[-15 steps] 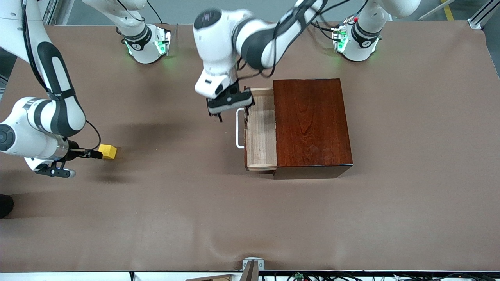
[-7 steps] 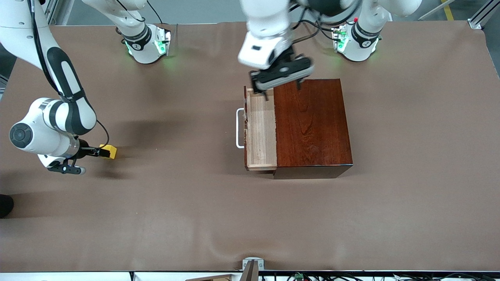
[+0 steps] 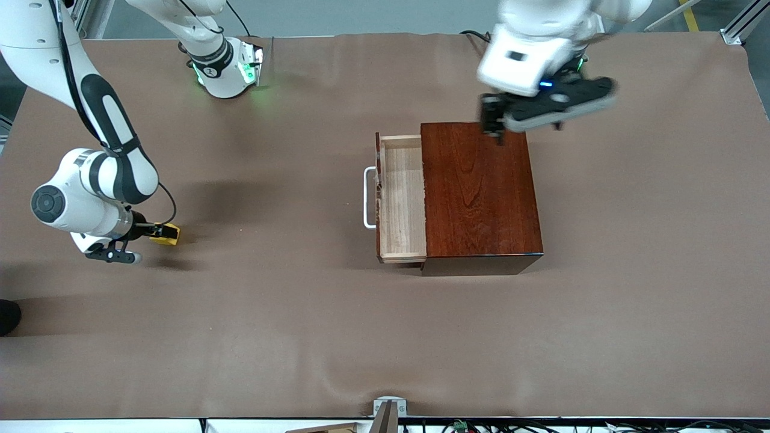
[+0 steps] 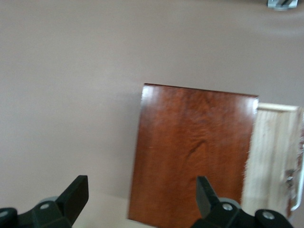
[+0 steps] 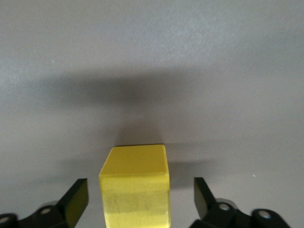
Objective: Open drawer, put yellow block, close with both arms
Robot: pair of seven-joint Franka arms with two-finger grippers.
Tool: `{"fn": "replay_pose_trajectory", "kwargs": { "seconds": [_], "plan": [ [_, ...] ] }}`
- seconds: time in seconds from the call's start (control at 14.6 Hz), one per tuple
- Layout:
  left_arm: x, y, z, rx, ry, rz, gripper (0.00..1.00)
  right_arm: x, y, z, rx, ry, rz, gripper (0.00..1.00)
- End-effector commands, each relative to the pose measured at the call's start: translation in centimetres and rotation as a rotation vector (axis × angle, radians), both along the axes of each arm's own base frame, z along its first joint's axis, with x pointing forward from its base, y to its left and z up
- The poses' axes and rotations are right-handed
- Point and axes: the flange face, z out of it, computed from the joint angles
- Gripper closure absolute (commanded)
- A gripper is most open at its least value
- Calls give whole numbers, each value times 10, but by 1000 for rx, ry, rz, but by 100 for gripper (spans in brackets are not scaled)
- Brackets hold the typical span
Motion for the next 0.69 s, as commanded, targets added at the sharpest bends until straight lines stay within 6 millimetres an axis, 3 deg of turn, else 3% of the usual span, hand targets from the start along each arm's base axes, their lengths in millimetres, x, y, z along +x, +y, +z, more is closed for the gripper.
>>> {"fn": "replay_pose_trajectory", "kwargs": {
  "seconds": [0.0,0.34,0.62],
  "plan": [
    [-1,54,4,-44,57,-60,0,-5,4,4,17,-13,-27,27],
    [3,134,14,-49,70,-84,0,-3,11,9,19,-16,-12,63],
    [8,163,14,-74,77,-99,0,0,16,25,21,-24,2,80]
  ]
}}
